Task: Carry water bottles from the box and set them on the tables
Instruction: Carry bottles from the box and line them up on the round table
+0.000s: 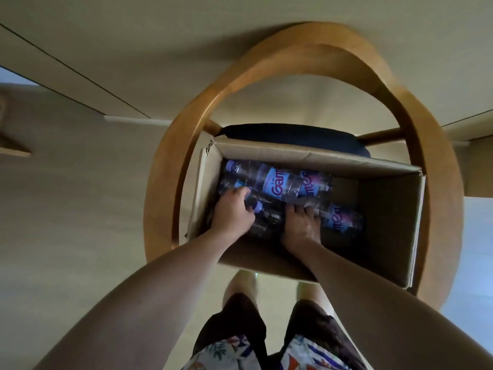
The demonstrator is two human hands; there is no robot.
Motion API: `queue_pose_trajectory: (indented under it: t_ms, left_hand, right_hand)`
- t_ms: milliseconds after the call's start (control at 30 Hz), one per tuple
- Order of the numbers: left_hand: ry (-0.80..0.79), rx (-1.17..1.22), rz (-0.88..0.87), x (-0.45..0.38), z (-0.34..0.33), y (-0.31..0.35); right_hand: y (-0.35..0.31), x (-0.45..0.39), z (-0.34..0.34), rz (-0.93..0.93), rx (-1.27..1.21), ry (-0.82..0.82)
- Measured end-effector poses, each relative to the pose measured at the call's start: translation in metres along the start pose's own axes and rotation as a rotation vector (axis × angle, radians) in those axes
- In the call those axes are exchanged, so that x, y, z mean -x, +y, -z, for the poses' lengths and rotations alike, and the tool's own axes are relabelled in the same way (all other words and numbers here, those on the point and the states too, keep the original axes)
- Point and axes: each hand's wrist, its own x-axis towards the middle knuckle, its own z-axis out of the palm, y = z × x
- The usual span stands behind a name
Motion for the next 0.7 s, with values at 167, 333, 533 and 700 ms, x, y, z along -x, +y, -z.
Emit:
queue_pose_trajectory:
  t_ms: [167, 333, 533, 700]
  left_hand:
    - [-0.026, 0.770, 0.658, -0.030, 0.004, 0.043]
    - [-0.245, 1.187, 0.813, -0.050, -0.010, 0.065]
    - [-0.140, 1.326, 0.877, -0.063, -0.019, 0.075]
    - [-0.012, 1.213, 0.918, -0.045, -0.016, 0.068]
  right_hand:
    - [0.007, -0.001, 0.007, 0.043, -0.066, -0.006]
    - [0.025, 0.009, 0.010, 0.083, -0.255, -0.016]
    - [0.037, 0.011, 0.002, 0.074, -0.354, 0.032]
    - [0.042, 0.020, 0.003, -0.003, -0.529, 0.114]
